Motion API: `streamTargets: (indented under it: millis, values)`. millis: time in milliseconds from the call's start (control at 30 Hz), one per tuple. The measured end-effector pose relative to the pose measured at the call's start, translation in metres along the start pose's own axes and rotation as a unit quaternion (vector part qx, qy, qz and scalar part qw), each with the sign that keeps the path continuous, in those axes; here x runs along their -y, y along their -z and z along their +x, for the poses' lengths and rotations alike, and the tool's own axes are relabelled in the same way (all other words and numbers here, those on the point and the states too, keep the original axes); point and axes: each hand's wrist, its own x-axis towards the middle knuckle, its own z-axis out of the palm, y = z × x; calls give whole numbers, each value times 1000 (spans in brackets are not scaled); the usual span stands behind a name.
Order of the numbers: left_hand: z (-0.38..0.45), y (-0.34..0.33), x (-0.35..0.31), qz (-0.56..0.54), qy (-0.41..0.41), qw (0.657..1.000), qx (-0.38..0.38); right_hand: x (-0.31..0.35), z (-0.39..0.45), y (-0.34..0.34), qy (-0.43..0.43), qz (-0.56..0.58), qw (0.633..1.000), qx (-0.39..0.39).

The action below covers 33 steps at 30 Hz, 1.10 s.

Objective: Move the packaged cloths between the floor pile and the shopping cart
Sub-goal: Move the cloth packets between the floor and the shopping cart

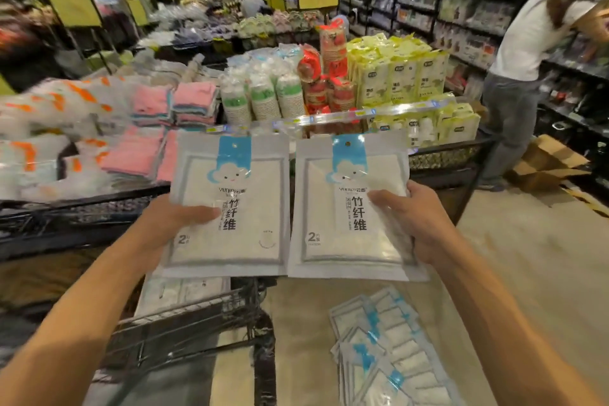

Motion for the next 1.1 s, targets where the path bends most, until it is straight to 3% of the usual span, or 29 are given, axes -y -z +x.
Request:
streamTargets:
  millis: [233, 567, 867, 1100]
  values:
    - [-80, 72, 25, -19, 18, 995, -100, -2, -39, -60, -1, -20, 997, 77]
    - [-151, 184, 77, -66, 24, 986, -149, -23, -81, -184, -22, -38, 989, 143]
    - [-152, 308, 106, -67, 37, 983, -166, -28, -104, -305, -29, -12, 986, 165]
    - [-121, 346, 118, -96, 57, 978, -174, -34, -90, -353, -47, -20, 986, 157]
